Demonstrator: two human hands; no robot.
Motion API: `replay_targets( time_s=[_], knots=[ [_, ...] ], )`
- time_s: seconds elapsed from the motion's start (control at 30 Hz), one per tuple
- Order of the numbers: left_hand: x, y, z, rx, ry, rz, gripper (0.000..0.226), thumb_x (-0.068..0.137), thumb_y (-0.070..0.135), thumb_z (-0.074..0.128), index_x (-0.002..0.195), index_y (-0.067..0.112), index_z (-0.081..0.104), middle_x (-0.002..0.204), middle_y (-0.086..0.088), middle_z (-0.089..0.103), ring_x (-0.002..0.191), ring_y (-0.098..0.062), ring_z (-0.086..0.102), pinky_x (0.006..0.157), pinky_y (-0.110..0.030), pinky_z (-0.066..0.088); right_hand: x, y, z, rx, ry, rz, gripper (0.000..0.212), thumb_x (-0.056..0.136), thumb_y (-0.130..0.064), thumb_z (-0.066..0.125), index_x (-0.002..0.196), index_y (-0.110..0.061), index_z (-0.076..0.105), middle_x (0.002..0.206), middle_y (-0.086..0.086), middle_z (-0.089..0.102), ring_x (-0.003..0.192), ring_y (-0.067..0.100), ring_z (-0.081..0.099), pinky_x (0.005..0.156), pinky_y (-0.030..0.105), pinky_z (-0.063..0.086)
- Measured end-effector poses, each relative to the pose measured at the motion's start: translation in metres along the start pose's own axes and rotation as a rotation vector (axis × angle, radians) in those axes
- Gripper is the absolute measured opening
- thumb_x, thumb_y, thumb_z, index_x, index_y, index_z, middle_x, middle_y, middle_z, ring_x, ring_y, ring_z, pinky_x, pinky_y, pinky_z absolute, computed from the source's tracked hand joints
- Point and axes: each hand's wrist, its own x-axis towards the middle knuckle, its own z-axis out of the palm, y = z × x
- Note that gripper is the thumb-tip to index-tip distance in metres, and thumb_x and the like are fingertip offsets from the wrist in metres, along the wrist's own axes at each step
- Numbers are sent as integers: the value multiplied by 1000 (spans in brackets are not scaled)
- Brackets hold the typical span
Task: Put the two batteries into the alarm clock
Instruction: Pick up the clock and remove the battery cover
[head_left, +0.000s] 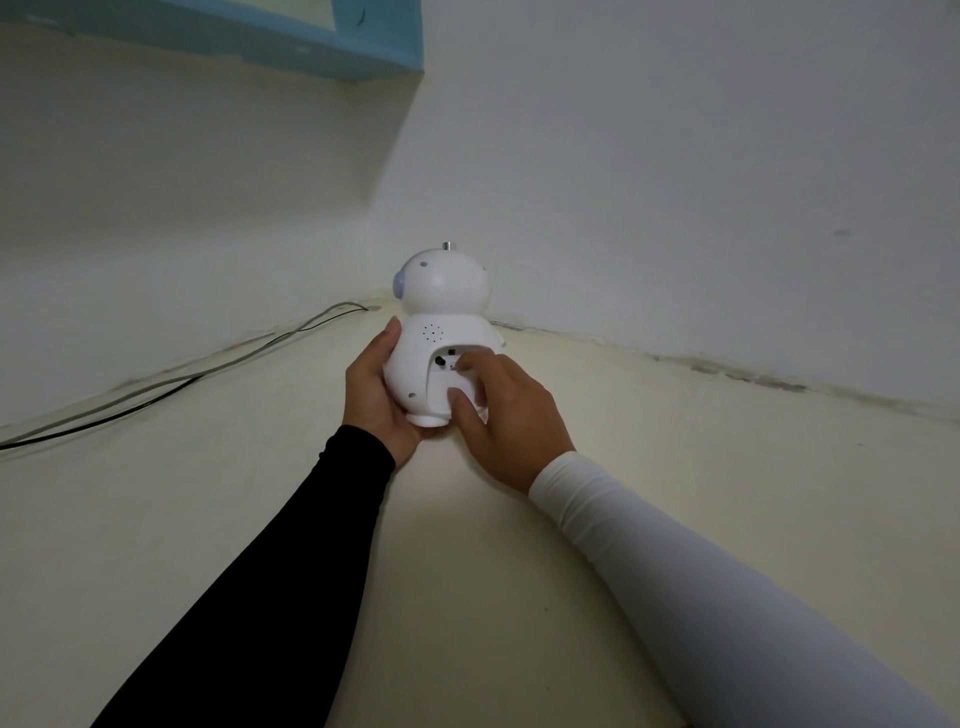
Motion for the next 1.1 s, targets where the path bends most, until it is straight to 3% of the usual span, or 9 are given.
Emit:
replay_targets(
  time_s=[0.1,0.2,0.3,0.5,0.7,0.87,1.0,1.1],
  knots=[
    [1,0,-1,-14,-31,-2,71,99,57,57,151,9,62,151,-21,65,139,-42,63,111,-56,51,0,-1,-2,2,2,7,26,94,-31,56,116,-19,54,100,0,62,80,23,59,69,40,52],
    [1,0,-1,-3,-42,-3,70,100,56,57,151,8,62,148,-21,67,126,-39,70,100,-50,59,1,-1,-3,4,-4,11,24,94,-30,56,114,-17,54,93,-1,58,77,21,56,66,37,49],
    [5,-1,-4,18,-42,0,60,99,57,57,135,13,73,130,-17,76,109,-37,75,90,-44,60,2,-2,-5,20,1,22,18,94,-28,56,108,-17,51,85,-9,48,71,17,47,63,31,40],
    [12,-2,-10,5,24,-6,56,94,63,59,126,21,76,138,-14,76,118,-38,70,120,-65,38,2,-2,-5,-10,54,1,8,96,-24,53,102,-18,54,94,0,53,68,25,54,59,41,51],
    [14,-3,-11,3,-11,-19,52,94,63,58,114,20,79,119,-12,80,111,-37,71,120,-62,37,2,-2,-7,-33,75,-27,4,95,-22,54,98,-19,55,105,-1,55,71,26,56,57,40,53],
    [11,-2,-11,9,-11,-31,53,93,63,59,118,21,78,130,-15,78,115,-38,70,117,-60,39,2,0,-8,39,36,-8,3,95,-22,52,97,-23,50,94,-4,63,73,23,56,64,44,52],
    [11,-1,-10,12,20,-34,53,94,63,58,117,20,79,118,-12,81,111,-36,73,112,-57,45,3,2,-7,58,50,6,12,95,-22,55,106,-22,59,101,-4,68,80,21,61,71,41,53],
    [9,0,-9,8,48,-23,56,92,63,61,125,21,76,125,-11,80,113,-35,73,116,-57,44,3,-1,-8,101,124,20,11,96,-22,57,103,-19,65,100,-6,70,81,16,63,73,38,54]
  ],
)
